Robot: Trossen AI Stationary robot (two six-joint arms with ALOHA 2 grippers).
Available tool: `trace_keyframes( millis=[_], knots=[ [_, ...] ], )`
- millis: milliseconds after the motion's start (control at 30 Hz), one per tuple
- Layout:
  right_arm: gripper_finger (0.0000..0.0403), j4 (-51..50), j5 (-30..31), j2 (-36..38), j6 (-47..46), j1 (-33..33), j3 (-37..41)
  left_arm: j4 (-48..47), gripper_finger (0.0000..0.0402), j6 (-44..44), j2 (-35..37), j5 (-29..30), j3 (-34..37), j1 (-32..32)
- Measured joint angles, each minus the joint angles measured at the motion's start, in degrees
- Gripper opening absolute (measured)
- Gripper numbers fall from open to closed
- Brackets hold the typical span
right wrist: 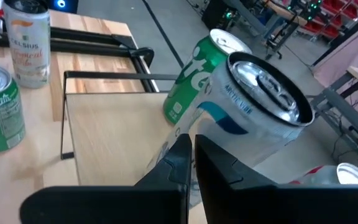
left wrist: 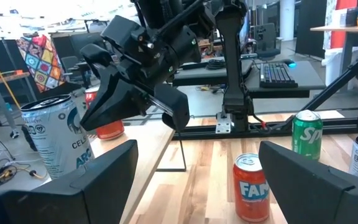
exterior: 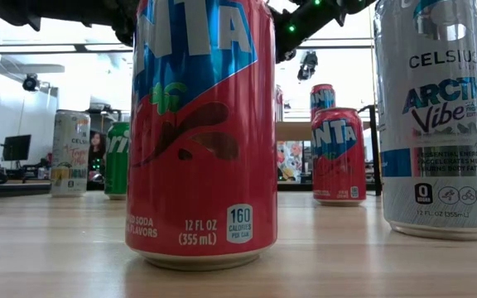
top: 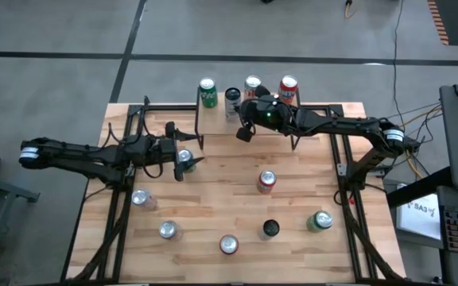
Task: Place canned beverage on shelf
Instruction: Put the top white blue soda can on the shelf
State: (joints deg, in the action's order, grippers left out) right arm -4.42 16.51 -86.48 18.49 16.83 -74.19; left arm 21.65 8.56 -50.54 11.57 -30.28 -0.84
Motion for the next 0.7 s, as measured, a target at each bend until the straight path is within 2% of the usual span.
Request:
trace_keyframes(
  millis=[200, 400, 700],
  knots=[
    [0.0012, -4.8, 0.4, 0.0, -2.5, 0.0, 0.0, 0.0, 0.0321, -0.3, 0.0, 0.0, 0.0, 0.0],
    [0.0012, -6.8, 8.0, 0.0, -2.9, 0.1, 0.0, 0.2, 0.0321, -0.2, 0.0, 0.0, 0.0, 0.0],
    [0.0012, -1.7, 7.0, -1.3, -1.3, 0.1, 0.0, 0.3, 0.0321, -0.1, 0.0, 0.0, 0.0, 0.0]
  ],
)
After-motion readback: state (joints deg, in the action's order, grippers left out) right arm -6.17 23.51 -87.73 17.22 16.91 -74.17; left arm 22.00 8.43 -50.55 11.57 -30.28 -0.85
